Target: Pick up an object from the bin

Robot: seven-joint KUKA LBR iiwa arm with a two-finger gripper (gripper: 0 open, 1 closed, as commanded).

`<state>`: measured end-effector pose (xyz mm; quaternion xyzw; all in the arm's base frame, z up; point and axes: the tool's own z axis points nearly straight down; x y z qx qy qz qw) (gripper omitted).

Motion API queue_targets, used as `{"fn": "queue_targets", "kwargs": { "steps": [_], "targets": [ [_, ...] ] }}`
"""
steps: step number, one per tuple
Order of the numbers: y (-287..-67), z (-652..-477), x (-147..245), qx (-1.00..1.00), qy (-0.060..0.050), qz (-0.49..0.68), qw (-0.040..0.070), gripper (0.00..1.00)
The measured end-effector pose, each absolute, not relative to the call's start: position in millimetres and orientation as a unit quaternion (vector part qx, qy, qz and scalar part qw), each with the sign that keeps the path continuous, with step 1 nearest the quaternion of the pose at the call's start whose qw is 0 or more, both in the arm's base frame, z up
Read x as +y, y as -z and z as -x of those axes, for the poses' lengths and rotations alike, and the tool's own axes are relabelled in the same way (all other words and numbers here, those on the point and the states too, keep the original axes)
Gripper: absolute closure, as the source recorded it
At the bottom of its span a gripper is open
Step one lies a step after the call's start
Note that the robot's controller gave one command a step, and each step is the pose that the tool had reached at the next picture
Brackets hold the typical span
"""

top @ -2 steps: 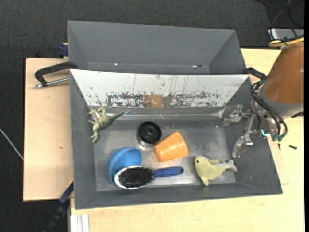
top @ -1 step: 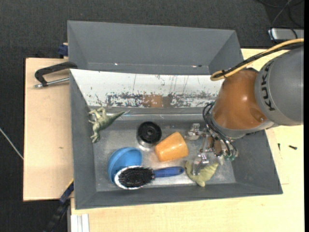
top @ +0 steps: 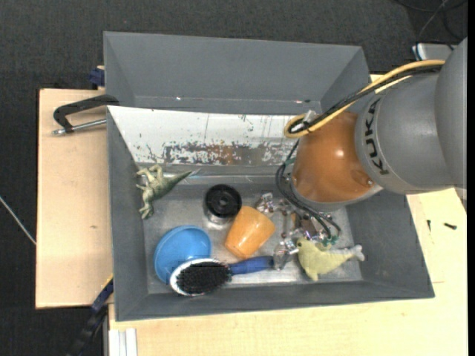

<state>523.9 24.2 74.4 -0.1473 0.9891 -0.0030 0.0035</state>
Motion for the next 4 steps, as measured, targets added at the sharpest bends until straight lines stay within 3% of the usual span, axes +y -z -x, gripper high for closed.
{"fn": "queue_targets", "kwargs": {
  "steps": [1,2,3,4],
  "targets": [
    [-75,-538.0,78,0.968,0.006,0.252,0.008,0.0],
    [-76,-560.1,132,0.918,0.007,0.396,0.003,0.0],
    [-78,-550.8,160,0.771,0.002,0.636,0.008,0.0],
    [-78,-550.7,159,0.772,0.002,0.636,0.007,1.0]
  ]
}}
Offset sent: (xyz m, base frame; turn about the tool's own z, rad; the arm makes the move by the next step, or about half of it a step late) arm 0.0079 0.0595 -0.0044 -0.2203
